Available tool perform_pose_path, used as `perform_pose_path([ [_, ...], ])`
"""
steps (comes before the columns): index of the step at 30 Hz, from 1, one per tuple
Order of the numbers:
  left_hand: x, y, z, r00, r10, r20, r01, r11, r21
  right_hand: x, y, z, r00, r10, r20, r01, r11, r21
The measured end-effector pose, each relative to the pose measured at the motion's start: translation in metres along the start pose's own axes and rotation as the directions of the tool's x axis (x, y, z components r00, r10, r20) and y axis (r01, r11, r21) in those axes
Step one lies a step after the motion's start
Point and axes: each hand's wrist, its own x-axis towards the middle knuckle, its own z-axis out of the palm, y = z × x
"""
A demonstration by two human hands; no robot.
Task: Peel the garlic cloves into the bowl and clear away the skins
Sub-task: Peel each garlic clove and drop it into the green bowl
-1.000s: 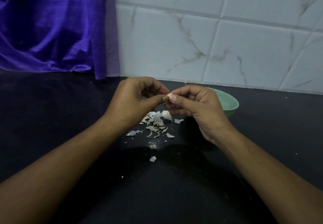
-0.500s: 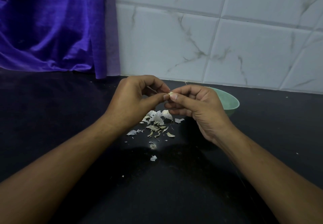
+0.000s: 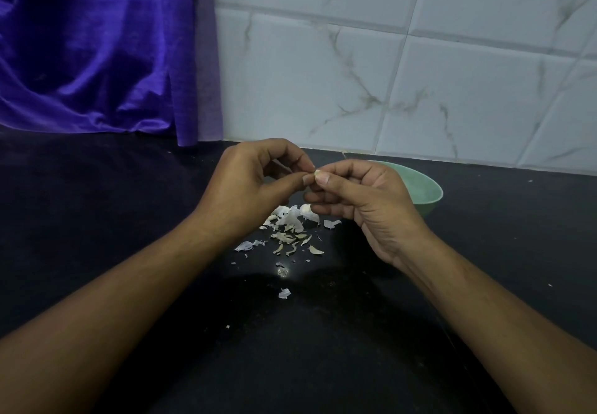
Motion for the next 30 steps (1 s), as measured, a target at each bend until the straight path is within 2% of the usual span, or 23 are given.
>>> perform_pose_path([
  [12, -0.0017, 0.0026, 0.0014, 0.996, 0.047, 0.077, -0.047, 0.999, -0.009, 0.0024, 0.0005, -0.0018, 0.999, 0.042, 0.027, -0.043, 0.998, 0.048],
  [30, -0.0007, 0.0027, 0.0008, 0.997, 0.009, 0.077, -0.007, 1.000, -0.016, 0.0027, 0.0024, -0.0022, 0.998, 0.053, 0.023, -0.054, 0.998, 0.025],
])
